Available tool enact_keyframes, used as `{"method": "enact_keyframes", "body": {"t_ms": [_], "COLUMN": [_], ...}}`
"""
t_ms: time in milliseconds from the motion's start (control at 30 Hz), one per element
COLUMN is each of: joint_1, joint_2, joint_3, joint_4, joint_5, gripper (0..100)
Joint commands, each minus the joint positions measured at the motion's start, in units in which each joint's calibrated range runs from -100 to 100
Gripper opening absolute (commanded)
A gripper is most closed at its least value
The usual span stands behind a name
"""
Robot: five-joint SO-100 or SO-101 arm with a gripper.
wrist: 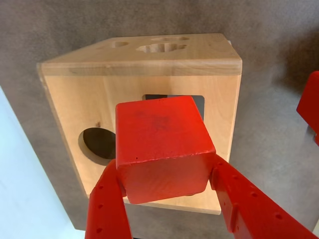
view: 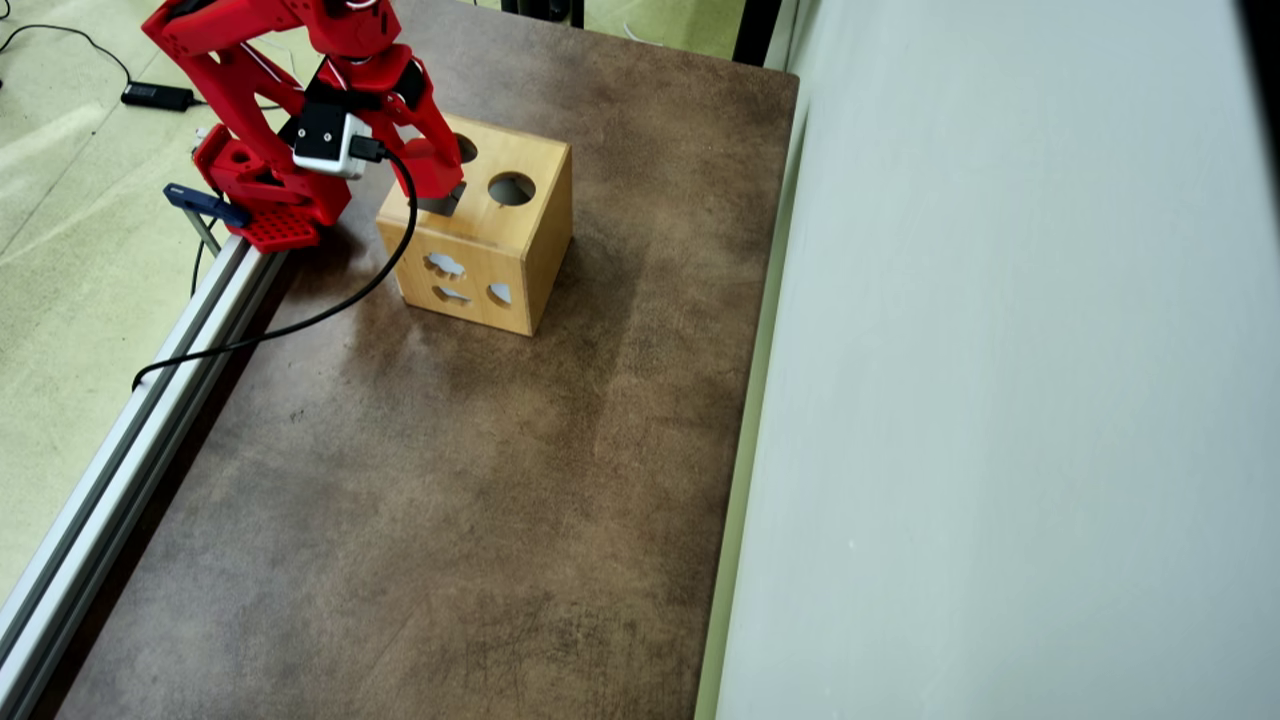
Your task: Pick and place the red cube on the square hole
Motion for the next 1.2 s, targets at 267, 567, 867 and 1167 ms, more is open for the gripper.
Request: {"method": "enact_keyframes", "body": {"t_ms": [267, 567, 867, 1167], "joint_1": [-2.12, -2.64, -2.64, -2.71], "joint_2": [-1.89, -1.72, -1.64, -1.47], "joint_3": [0.73, 0.82, 2.79, 2.97], "joint_4": [0.17, 0.17, 0.09, 0.09], "joint_5": [-0.2, -0.2, -0.2, -0.2], "gripper": [5, 5, 5, 5]}}
